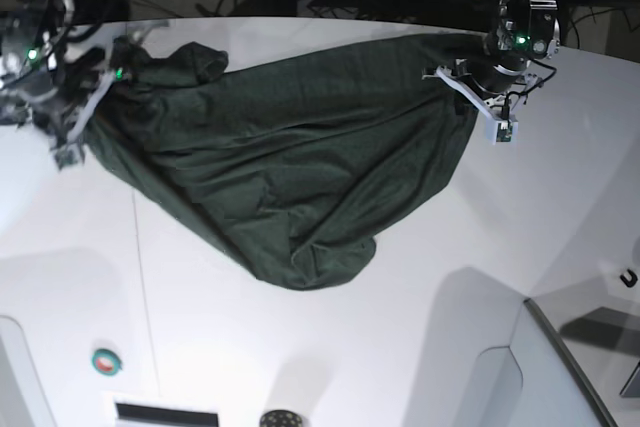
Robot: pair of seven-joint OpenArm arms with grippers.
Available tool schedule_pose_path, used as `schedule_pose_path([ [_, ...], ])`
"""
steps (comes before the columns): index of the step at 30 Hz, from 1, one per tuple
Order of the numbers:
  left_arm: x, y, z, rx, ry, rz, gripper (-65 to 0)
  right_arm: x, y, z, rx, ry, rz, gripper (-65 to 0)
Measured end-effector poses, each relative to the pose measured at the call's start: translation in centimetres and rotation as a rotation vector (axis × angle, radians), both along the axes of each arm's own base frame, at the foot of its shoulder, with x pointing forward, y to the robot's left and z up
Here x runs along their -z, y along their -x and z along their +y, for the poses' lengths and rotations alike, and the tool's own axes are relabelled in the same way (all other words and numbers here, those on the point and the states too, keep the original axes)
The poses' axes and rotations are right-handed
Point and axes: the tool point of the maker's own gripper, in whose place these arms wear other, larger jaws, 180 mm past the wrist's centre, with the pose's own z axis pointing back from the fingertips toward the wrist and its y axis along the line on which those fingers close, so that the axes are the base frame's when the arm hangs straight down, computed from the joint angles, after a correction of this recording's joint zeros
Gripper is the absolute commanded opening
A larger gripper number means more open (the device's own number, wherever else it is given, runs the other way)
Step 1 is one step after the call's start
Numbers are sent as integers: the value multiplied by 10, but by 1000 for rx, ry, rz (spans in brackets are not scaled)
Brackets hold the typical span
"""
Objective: Layout the t-shirt on the table in an organized manner, then fold the t-shirt properly
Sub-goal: 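Gather the shirt end with the right gripper while the left holds its edge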
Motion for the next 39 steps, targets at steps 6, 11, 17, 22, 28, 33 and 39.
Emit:
schedule_pose_path([
  [6, -1, -1, 0, 0, -1, -3, -650, 40, 37, 17, 28, -72, 157, -483],
  [11, -1, -3, 0, 0, -1, -6, -650, 7, 34, 2, 44, 13, 132, -374],
  [17, 0, -2, 3, -1, -5, 0, -650, -28, -54, -2, 24, 15, -52, -372],
  [22, 1, -1, 1, -1, -2, 1, -650, 3, -111, 3, 6, -62, 28, -366],
  [28, 4, 4, 2, -2, -7, 13, -650, 27, -127, 19, 4, -144, 112, -366],
  [33, 4, 5, 2, -3, -8, 16, -650, 31, -126, 33, -6, -166, 121, -366],
  [39, 5, 7, 2, -3, -8, 20, -650, 34, -124, 49, -15, -196, 127, -366],
])
